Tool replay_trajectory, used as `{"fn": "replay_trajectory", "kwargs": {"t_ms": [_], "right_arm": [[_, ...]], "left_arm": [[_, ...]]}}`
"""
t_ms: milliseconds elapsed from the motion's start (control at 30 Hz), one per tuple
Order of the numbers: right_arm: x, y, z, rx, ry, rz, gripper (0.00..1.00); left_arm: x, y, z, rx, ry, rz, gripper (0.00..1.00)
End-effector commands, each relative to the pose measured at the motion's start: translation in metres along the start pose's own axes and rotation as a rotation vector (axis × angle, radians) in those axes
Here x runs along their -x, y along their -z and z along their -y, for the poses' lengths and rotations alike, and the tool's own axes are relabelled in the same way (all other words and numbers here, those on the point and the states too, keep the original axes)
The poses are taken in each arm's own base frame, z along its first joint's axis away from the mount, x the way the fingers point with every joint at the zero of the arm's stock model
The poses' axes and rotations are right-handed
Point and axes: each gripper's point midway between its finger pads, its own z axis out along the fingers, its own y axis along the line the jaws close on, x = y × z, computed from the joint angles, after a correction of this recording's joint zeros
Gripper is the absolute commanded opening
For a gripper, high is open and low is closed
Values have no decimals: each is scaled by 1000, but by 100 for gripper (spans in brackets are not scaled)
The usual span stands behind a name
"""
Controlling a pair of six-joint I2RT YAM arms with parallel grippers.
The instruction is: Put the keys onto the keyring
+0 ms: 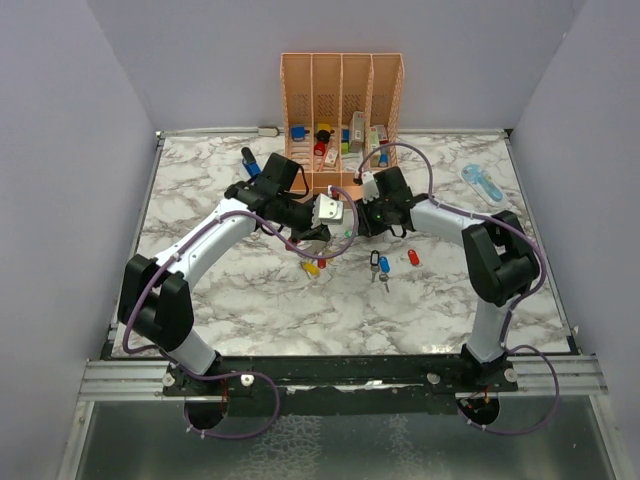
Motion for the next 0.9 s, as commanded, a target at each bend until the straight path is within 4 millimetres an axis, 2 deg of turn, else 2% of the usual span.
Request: {"fn": "replay_trajectory", "kwargs": {"t_ms": [0,100,400,433,600,867], "right_arm": [[6,-10,-7,41,26,30,22],[4,-13,-5,33,29,25,17],[-2,-18,6,-20,29,1,15],[-1,-18,8,-32,28,4,15],[5,-15,14,-74,30,33,15],[28,-2,17,-107,44,103,32]], "left_arm": [[8,4,-8,17,-16,12,0],[7,4,-8,18,-15,9,0],[5,5,-9,21,-13,2,0],[13,7,-13,32,-28,13,0],[14,8,-14,33,-29,15,0],[14,8,-15,33,-30,15,0]]}}
